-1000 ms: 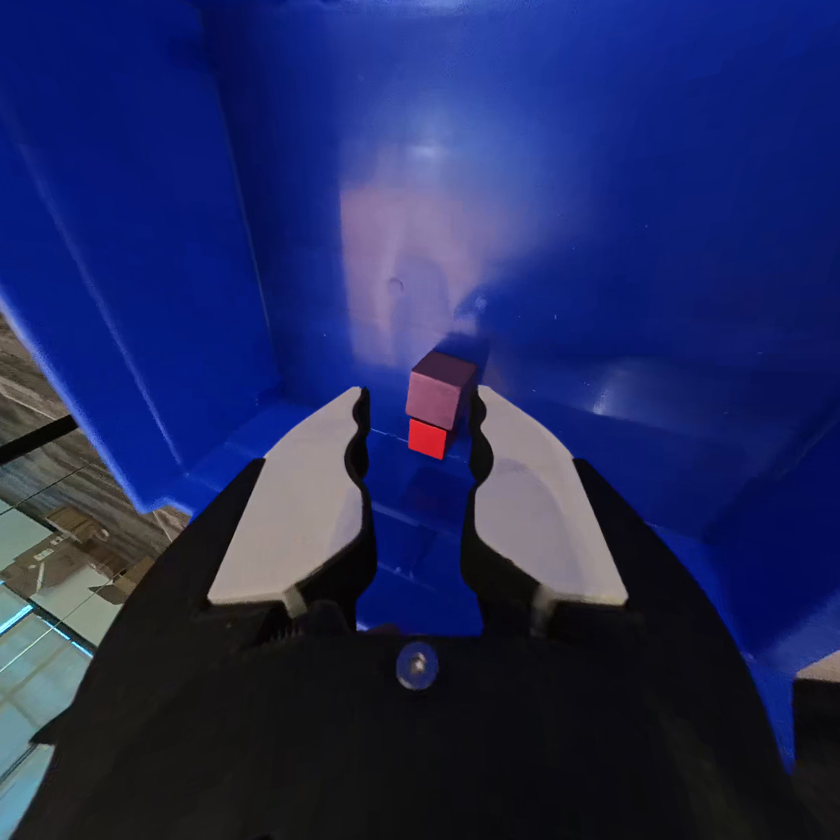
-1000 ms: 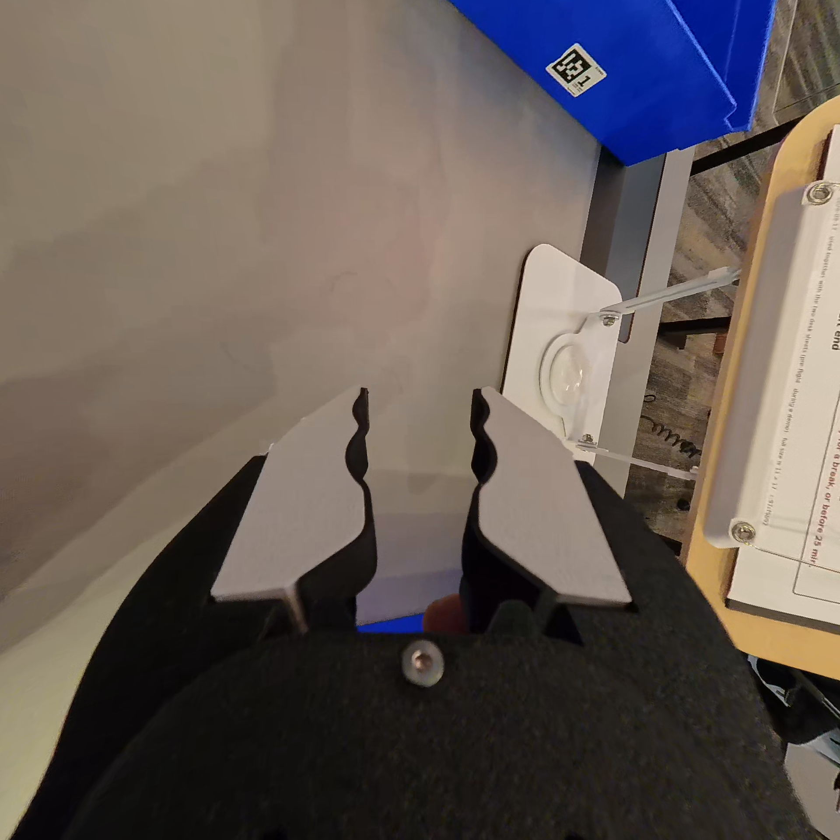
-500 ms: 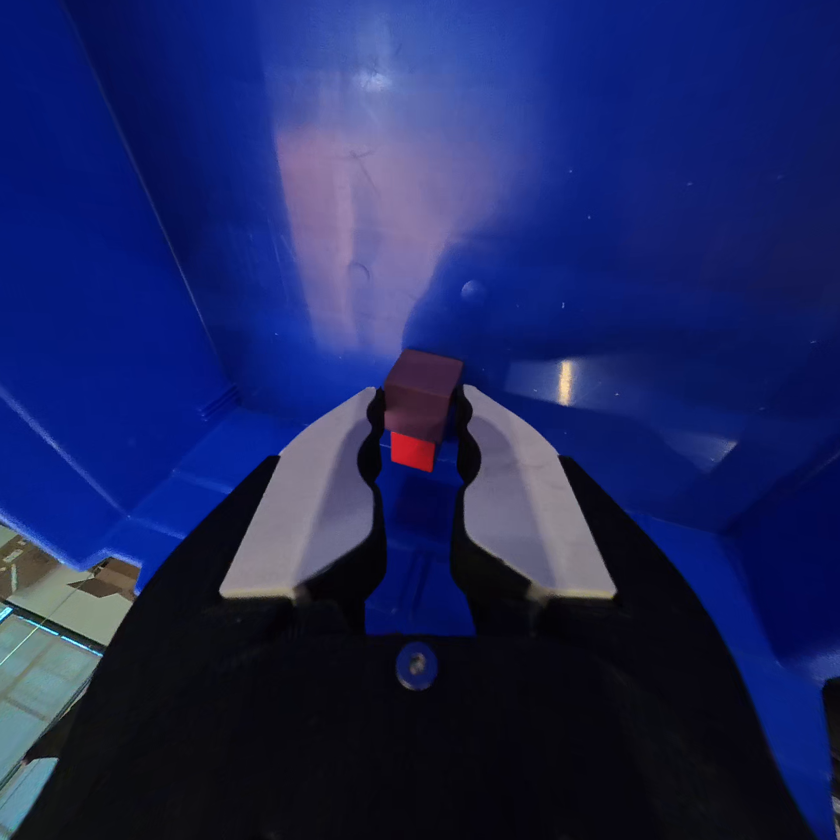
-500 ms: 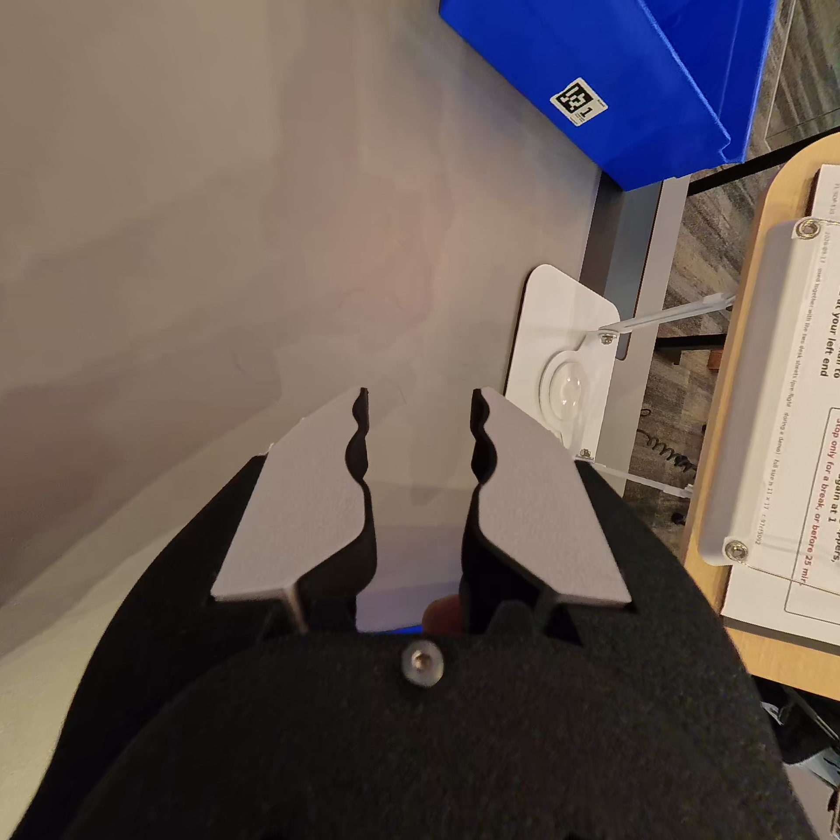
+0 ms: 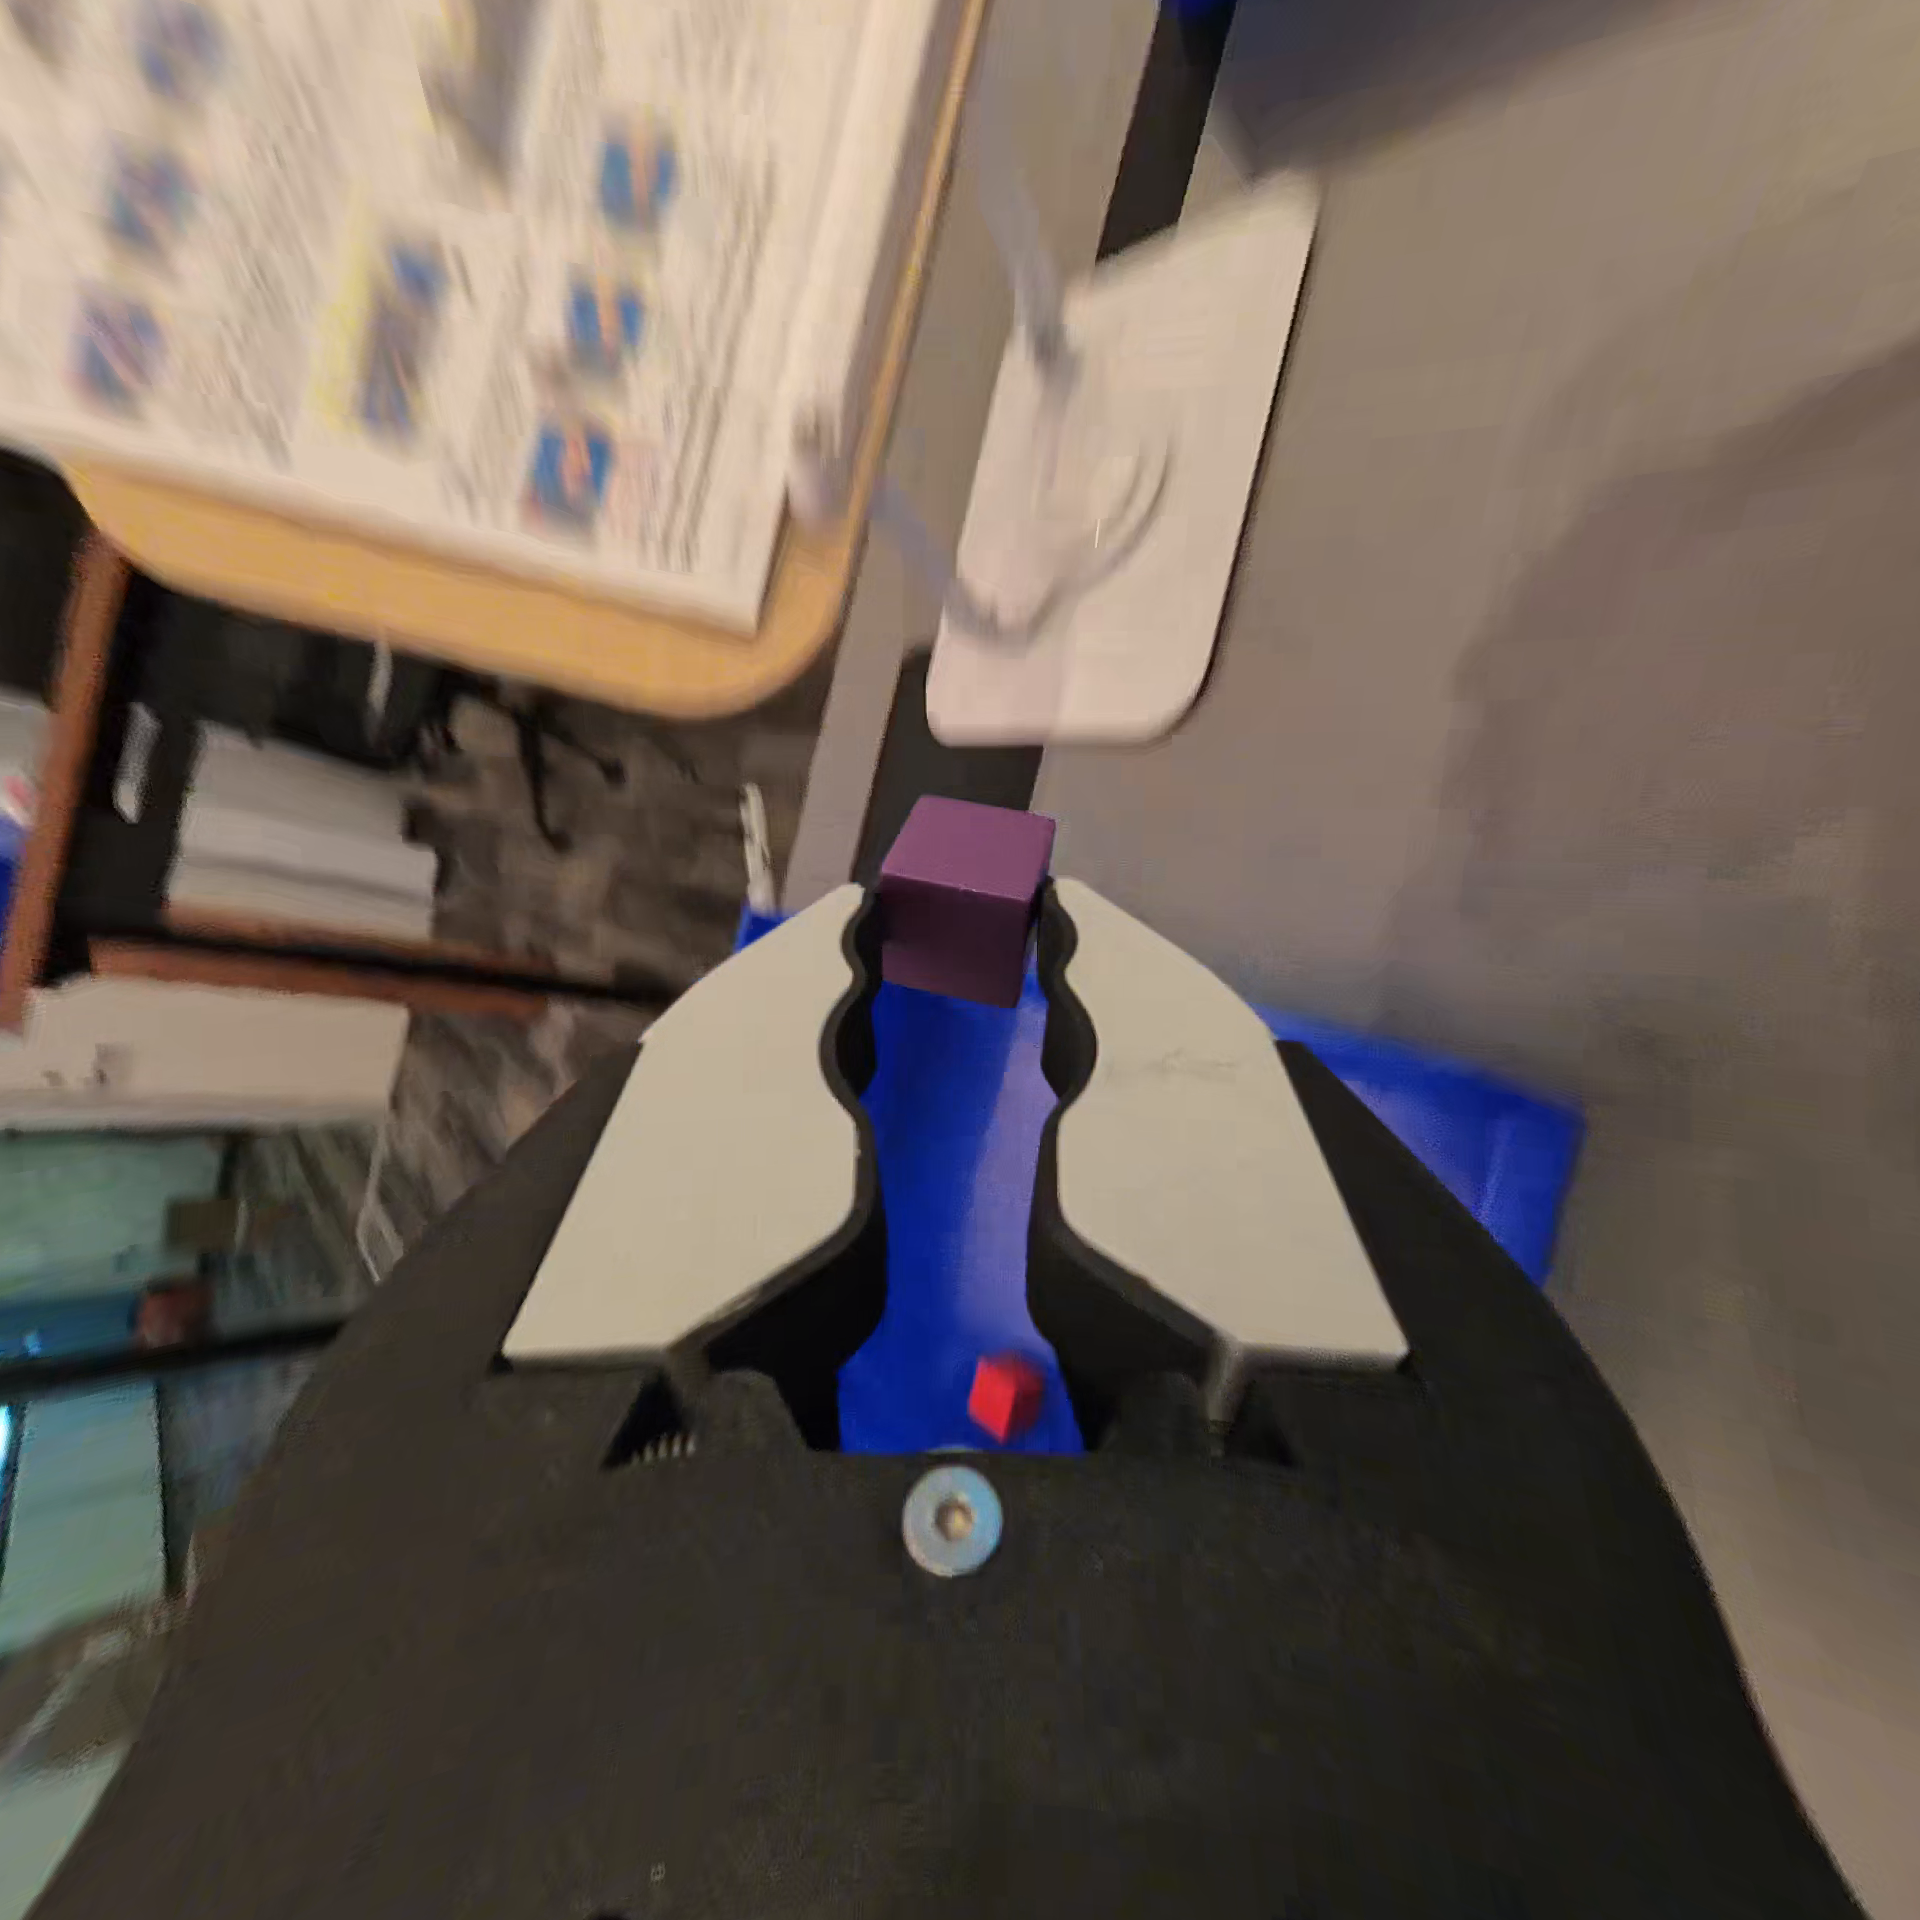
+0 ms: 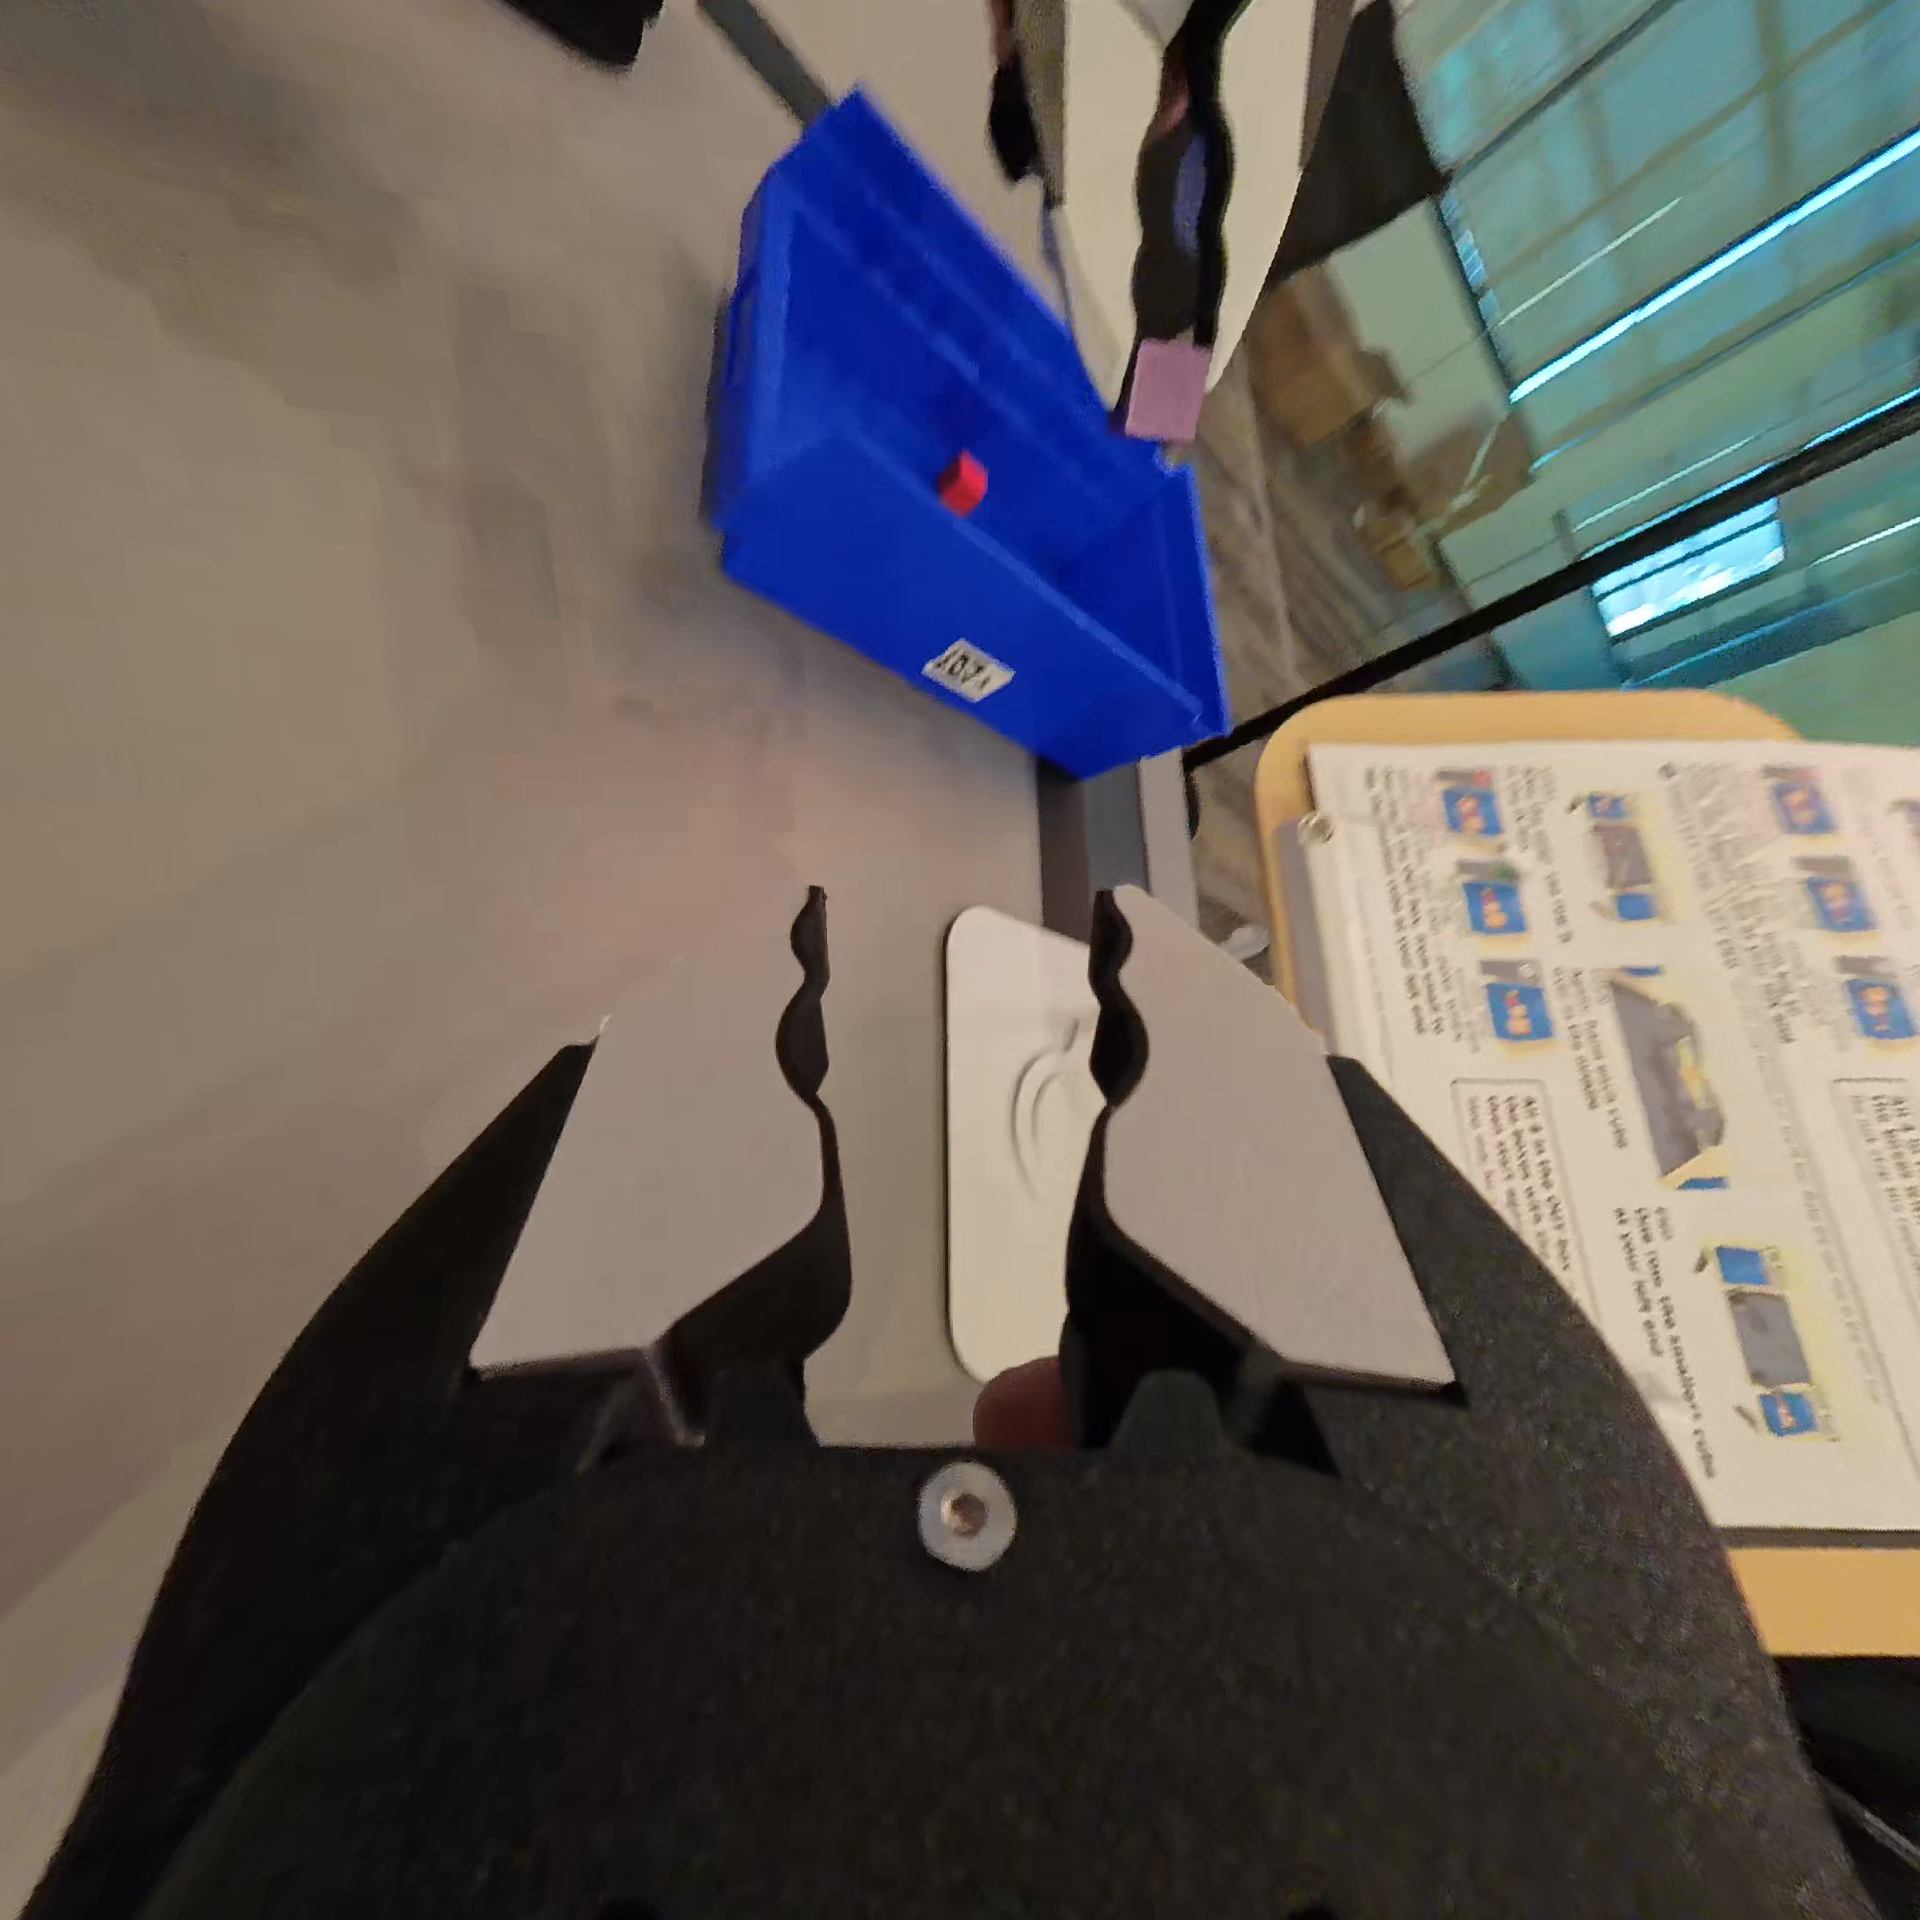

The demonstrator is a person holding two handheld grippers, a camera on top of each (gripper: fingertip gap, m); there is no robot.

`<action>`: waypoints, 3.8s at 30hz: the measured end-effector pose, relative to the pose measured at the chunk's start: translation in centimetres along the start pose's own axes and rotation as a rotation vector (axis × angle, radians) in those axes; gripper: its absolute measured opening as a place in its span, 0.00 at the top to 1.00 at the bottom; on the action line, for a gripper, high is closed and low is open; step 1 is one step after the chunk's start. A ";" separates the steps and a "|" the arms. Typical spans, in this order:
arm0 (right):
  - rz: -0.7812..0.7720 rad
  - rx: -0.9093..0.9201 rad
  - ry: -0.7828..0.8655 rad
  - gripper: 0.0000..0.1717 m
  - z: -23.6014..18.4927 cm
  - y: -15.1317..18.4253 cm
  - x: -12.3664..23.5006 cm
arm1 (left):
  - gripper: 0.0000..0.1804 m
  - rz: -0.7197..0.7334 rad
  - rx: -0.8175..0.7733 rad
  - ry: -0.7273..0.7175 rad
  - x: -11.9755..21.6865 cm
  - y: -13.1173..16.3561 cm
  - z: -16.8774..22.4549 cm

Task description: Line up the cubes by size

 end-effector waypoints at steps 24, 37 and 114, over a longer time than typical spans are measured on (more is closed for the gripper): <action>0.394 -0.002 0.309 0.77 2.2 -3.2 6.2 | 0.85 0.752 -0.168 0.097 0.2 -20.2 5.7; 0.395 0.019 0.303 0.79 1.8 -3.3 5.6 | 0.85 0.778 -0.180 0.137 -0.1 -20.5 6.2; -1.148 -0.228 -0.633 0.84 4.2 32.2 10.7 | 1.00 0.622 -0.145 -0.144 3.0 -18.1 3.4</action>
Point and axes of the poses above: each gripper's, where its closed fingertips meet, x back along the fingers, y out of its underside, z = x × y across the jaws, the point moved 10 cm from there along x, back along the fingers, and after that the axes turned 1 degree about z, right-handed, at the moved point
